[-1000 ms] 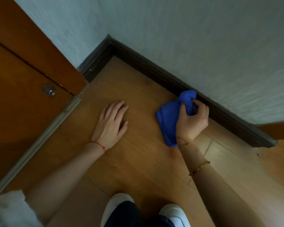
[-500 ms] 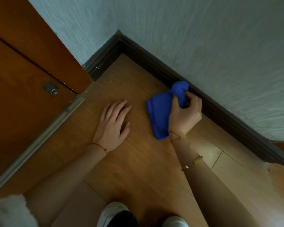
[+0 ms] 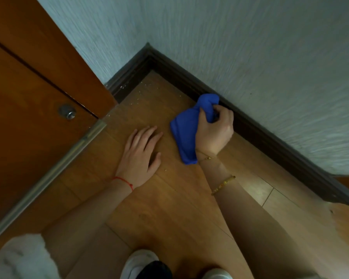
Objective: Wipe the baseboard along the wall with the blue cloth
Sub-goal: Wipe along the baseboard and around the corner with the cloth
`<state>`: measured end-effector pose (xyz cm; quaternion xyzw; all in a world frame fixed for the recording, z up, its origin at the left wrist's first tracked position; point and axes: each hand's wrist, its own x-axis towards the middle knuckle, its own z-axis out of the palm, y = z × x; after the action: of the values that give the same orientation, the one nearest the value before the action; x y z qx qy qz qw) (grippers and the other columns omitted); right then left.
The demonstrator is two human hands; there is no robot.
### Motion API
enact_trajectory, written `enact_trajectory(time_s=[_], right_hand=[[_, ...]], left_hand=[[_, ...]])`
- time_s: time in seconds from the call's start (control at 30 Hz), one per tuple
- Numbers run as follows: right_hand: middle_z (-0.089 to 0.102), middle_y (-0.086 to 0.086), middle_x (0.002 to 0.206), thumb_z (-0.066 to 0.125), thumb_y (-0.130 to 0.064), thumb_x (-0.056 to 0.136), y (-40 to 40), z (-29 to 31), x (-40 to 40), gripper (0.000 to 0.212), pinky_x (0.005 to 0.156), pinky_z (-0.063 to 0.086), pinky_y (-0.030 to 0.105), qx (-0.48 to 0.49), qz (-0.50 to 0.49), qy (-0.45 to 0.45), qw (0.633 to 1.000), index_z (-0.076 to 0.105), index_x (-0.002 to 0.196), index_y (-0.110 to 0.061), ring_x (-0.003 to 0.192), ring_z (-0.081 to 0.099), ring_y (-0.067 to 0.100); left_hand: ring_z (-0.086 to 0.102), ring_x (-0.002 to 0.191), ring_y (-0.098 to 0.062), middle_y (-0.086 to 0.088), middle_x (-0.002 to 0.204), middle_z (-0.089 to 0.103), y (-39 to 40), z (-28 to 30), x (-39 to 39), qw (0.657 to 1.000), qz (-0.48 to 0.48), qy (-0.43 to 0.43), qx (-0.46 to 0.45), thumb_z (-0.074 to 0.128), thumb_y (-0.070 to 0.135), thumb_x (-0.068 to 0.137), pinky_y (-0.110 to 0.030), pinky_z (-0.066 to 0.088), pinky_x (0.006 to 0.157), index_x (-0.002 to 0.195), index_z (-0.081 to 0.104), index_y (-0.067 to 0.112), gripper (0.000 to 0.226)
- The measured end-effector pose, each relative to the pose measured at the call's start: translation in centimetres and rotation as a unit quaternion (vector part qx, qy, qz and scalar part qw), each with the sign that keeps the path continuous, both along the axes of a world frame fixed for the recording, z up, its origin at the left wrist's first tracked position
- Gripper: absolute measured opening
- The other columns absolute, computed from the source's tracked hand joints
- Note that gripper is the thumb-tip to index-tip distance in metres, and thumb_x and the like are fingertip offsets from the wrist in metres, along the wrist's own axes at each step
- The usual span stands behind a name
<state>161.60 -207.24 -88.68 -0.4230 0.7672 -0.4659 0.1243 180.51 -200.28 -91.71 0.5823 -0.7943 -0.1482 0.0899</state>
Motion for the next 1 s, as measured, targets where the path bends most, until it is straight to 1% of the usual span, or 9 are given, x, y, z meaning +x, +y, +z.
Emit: enact_trajectory(time_s=[0.1, 0.17, 0.27, 0.37, 0.5, 0.57, 0.77, 0.9, 1.0], right_hand=[[0.067, 0.004, 0.097, 0.075, -0.017, 0.082, 1.9, -0.5, -2.1, 0.023, 0.077, 0.042, 0.005, 0.001, -0.019, 0.030, 0.999, 0.069, 0.102, -0.008, 0.084, 0.057, 0.004], [0.067, 0.005, 0.095, 0.076, -0.017, 0.082, 3.6, -0.7, -4.0, 0.023, 0.077, 0.036, -0.001, -0.007, -0.043, 0.045, 0.998, 0.070, 0.101, -0.008, 0.084, 0.055, 0.002], [0.067, 0.006, 0.093, 0.076, -0.017, 0.081, 4.3, -1.0, -4.6, 0.023, 0.076, 0.039, 0.001, -0.008, -0.057, 0.042, 0.997, 0.070, 0.100, -0.006, 0.082, 0.055, 0.003], [0.066, 0.007, 0.095, 0.076, -0.016, 0.081, 2.4, -0.7, -2.5, 0.024, 0.075, 0.043, 0.012, 0.001, -0.030, 0.035, 0.999, 0.069, 0.101, -0.005, 0.084, 0.055, 0.005], [0.066, 0.005, 0.101, 0.077, -0.015, 0.082, 0.6, -0.3, -0.4, 0.027, 0.078, 0.049, 0.020, -0.001, 0.001, 0.019, 1.000, 0.068, 0.105, -0.006, 0.089, 0.062, 0.012], [0.066, 0.005, 0.101, 0.077, -0.015, 0.082, 1.1, -0.5, -1.0, 0.027, 0.078, 0.048, 0.019, 0.001, 0.002, 0.025, 1.000, 0.068, 0.106, -0.006, 0.088, 0.061, 0.010], [0.066, 0.007, 0.096, 0.074, -0.017, 0.082, 4.3, -1.1, -4.2, 0.025, 0.078, 0.038, 0.004, -0.005, -0.063, 0.033, 0.997, 0.069, 0.104, -0.007, 0.085, 0.057, 0.007], [0.066, 0.006, 0.094, 0.076, -0.017, 0.081, 2.5, -0.8, -2.6, 0.024, 0.075, 0.047, 0.016, -0.012, -0.037, 0.025, 0.999, 0.069, 0.101, -0.006, 0.082, 0.056, 0.005], [0.067, 0.006, 0.094, 0.077, -0.015, 0.081, 0.2, -0.4, -0.2, 0.023, 0.074, 0.045, 0.016, -0.016, -0.011, 0.011, 1.000, 0.070, 0.100, -0.006, 0.081, 0.059, 0.009]], left_hand=[[0.027, 0.148, -0.022, -0.005, 0.157, 0.035, -0.1, -0.1, 0.1, 1.000, 0.003, 0.011, 0.001, 0.040, 0.039, 0.098, -0.048, 0.016, 0.124, 0.149, 0.041, 0.017, 0.056], [0.028, 0.147, -0.022, -0.005, 0.157, 0.036, 0.0, -0.1, 0.1, 1.000, 0.002, 0.019, -0.006, 0.042, 0.038, 0.097, -0.048, 0.017, 0.124, 0.148, 0.043, 0.017, 0.055], [0.028, 0.147, -0.022, -0.005, 0.157, 0.037, 0.0, 0.0, 0.2, 1.000, 0.001, 0.024, -0.010, 0.043, 0.037, 0.097, -0.048, 0.017, 0.124, 0.147, 0.045, 0.016, 0.054], [0.029, 0.147, -0.023, -0.005, 0.156, 0.037, 0.0, -0.1, 0.1, 1.000, 0.002, 0.022, -0.008, 0.043, 0.037, 0.097, -0.049, 0.018, 0.123, 0.148, 0.044, 0.017, 0.055], [0.029, 0.147, -0.023, -0.006, 0.156, 0.037, 0.0, -0.2, 0.2, 1.000, 0.000, 0.015, -0.011, 0.043, 0.037, 0.097, -0.049, 0.017, 0.124, 0.148, 0.044, 0.016, 0.055], [0.029, 0.147, -0.022, -0.005, 0.157, 0.037, 0.0, -0.2, 0.2, 1.000, -0.001, 0.017, -0.009, 0.042, 0.037, 0.098, -0.049, 0.017, 0.124, 0.148, 0.044, 0.016, 0.055], [0.028, 0.148, -0.022, -0.004, 0.157, 0.037, 0.0, 0.0, 0.3, 1.000, 0.000, 0.023, -0.010, 0.042, 0.038, 0.098, -0.049, 0.019, 0.123, 0.148, 0.044, 0.017, 0.054], [0.028, 0.147, -0.022, -0.004, 0.157, 0.036, 0.0, -0.2, 0.3, 1.000, 0.001, 0.022, -0.003, 0.041, 0.038, 0.098, -0.049, 0.018, 0.123, 0.149, 0.044, 0.017, 0.055], [0.030, 0.147, -0.022, -0.005, 0.157, 0.036, -0.2, -0.3, 0.3, 1.000, -0.001, 0.019, 0.005, 0.039, 0.039, 0.098, -0.049, 0.020, 0.123, 0.149, 0.042, 0.017, 0.056]])
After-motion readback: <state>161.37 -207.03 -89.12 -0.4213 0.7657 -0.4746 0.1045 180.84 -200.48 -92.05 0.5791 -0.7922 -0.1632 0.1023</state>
